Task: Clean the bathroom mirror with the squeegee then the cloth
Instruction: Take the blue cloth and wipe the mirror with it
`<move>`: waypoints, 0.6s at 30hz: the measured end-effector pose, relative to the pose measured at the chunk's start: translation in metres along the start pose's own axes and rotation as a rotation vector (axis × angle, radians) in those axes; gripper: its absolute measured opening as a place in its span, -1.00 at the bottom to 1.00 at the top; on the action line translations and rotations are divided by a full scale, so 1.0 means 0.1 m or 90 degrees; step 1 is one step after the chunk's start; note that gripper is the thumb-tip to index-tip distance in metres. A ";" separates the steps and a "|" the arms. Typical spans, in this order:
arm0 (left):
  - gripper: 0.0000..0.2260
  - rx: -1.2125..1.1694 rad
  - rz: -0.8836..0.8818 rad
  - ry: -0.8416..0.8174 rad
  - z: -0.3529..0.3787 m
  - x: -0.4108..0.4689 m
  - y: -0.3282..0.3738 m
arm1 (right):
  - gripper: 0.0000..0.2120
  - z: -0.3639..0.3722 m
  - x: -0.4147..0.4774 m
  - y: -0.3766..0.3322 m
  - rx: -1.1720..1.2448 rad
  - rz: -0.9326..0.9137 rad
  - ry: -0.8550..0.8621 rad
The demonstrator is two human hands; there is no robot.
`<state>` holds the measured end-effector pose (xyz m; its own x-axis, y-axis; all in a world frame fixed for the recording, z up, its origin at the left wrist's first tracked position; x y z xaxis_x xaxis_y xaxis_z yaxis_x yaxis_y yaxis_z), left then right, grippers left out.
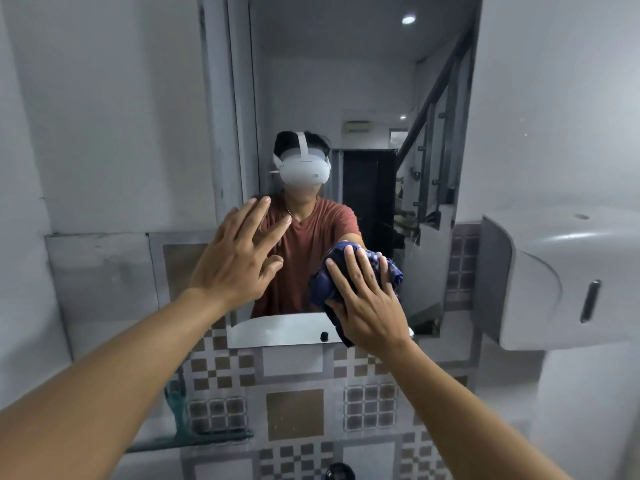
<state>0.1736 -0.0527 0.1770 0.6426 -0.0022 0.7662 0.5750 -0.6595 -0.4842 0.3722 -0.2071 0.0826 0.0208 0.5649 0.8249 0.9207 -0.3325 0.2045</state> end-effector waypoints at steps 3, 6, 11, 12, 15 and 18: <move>-0.38 0.001 -0.014 0.001 0.02 0.01 0.04 | -0.37 -0.06 -0.02 0.18 0.007 0.050 0.026; -0.38 0.007 -0.013 0.004 0.03 0.00 0.04 | -0.36 -0.09 -0.04 0.37 0.021 0.114 0.027; -0.38 0.004 -0.019 0.002 0.05 0.00 0.05 | -0.35 -0.09 -0.14 0.54 0.074 0.208 0.037; -0.38 0.001 -0.020 0.004 0.05 0.00 0.05 | -0.35 -0.07 -0.18 0.55 0.092 0.229 0.045; -0.38 -0.004 -0.021 0.014 0.05 0.00 0.05 | -0.33 0.00 -0.32 0.56 0.132 0.281 0.059; -0.38 -0.001 -0.018 0.016 0.06 0.01 0.03 | -0.33 0.05 -0.45 0.52 0.162 0.324 0.060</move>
<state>0.1788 -0.0505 0.1734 0.6135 -0.0023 0.7897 0.5914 -0.6612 -0.4615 0.4207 -0.2457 0.0538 0.4619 0.3074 0.8320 0.8687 -0.3460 -0.3544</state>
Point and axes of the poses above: each hand's wrist, its own x-axis towards the middle knuckle, its own z-axis out of the palm, y = z × x, the point moved 1 cm from there along x, towards the middle knuckle, and after that the axes turned 8 degrees about x, right-handed, at the moved point
